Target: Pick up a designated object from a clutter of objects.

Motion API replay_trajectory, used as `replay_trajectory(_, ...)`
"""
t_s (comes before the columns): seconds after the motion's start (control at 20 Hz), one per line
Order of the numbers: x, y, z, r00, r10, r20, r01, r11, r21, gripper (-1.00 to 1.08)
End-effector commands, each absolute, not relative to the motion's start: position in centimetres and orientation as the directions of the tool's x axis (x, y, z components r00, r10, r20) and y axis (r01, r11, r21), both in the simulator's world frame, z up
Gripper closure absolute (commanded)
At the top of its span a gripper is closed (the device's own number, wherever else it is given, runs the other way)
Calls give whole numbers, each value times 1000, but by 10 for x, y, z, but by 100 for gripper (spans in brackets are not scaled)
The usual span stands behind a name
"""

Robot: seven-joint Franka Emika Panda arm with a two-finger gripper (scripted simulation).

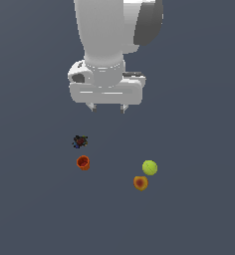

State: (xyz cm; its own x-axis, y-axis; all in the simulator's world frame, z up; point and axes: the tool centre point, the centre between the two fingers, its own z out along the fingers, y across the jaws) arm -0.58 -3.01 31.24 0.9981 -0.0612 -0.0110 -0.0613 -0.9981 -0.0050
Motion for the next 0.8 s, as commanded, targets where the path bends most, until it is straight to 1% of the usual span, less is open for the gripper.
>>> replay_trajectory(0.0,-6,-30,312,998,-61,-11,-61,-998,-5,-92)
replay_trajectory(0.45,-2,-40,319,992,-125,20,-124,-992,-21,-92)
replay_trajectory(0.75,-2,-40,319,992,-127,20,-126,-992,-21,-92)
